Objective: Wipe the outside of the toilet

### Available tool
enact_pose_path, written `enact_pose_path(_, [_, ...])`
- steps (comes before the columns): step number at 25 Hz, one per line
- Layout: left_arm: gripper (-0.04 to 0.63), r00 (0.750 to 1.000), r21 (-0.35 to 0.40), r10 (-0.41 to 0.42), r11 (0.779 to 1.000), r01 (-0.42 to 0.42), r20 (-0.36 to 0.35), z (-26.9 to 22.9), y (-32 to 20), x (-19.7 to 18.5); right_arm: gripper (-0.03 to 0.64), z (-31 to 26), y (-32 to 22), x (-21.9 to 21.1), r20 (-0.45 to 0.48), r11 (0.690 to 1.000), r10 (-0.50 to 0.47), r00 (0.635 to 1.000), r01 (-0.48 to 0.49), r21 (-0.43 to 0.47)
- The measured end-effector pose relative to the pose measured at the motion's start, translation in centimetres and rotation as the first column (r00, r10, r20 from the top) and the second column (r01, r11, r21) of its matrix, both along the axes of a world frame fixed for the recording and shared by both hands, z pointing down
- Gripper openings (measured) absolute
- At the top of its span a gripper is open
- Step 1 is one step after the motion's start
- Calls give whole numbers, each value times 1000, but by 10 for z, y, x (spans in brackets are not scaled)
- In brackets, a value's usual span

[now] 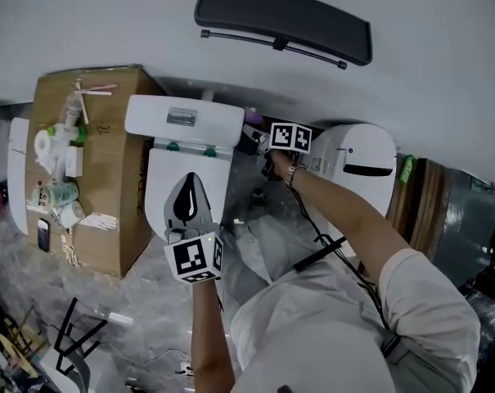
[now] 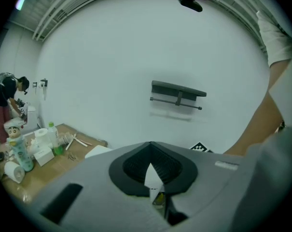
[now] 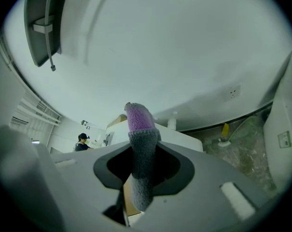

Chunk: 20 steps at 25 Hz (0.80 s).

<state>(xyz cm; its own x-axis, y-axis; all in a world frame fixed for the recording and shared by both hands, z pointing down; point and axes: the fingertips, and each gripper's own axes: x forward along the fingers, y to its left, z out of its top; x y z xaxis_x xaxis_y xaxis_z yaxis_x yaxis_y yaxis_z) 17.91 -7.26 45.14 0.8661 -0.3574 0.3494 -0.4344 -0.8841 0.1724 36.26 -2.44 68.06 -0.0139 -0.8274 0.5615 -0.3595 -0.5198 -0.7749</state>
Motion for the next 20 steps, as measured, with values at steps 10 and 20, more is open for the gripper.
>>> enact_pose_path(10, [5,1000,25,3,1000,-3,17,-31,-5,-34,95,-60,-13,-14,-61,992,-114,992,117,47])
enact_pose_path(20, [5,999,62,-23,998,24,-24,-85,-22,-86,100,-181,-52,-75,-471,818,-539,699,568,-92])
